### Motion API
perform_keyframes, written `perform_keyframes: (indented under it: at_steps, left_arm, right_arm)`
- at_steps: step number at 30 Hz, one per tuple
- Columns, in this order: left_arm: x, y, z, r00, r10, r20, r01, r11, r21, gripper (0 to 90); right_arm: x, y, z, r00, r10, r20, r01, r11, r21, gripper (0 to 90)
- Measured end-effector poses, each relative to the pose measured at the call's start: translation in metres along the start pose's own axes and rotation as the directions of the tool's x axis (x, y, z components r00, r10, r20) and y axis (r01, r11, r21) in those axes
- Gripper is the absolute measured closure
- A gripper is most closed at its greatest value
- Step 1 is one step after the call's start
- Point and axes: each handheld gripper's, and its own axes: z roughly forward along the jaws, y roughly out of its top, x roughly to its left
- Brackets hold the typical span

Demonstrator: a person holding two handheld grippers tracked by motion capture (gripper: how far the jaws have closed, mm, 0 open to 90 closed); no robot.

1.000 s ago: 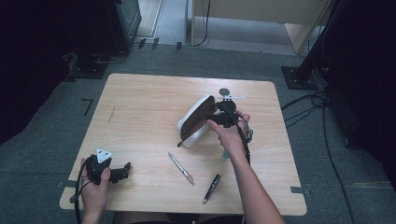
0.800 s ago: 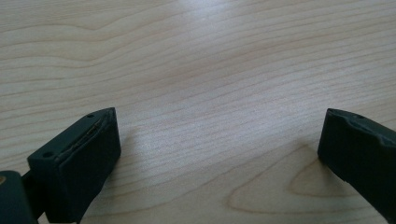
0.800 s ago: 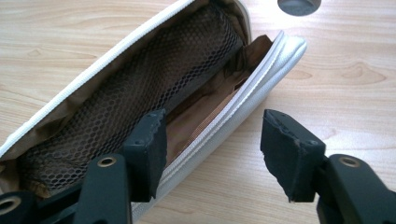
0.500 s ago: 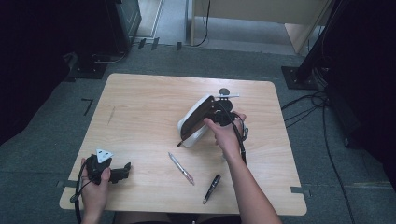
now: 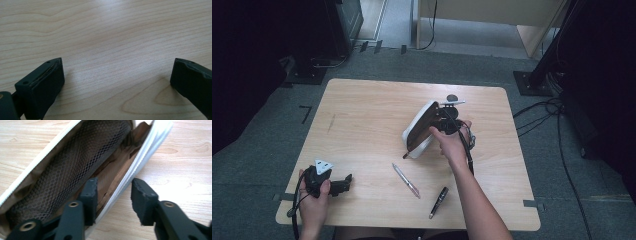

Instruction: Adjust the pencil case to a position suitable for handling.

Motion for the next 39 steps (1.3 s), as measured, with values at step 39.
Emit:
perform_keyframes:
  at_steps: [39]
  left_arm:
    - [0.0, 0.0, 0.0, 0.9999, 0.008, 0.007, -0.008, 1.0, 0.0, 0.0]
  right_arm:
    - [0.007, 0.007, -0.014, 0.9404, -0.292, -0.175, 0.274, 0.954, -0.12, 57.8]
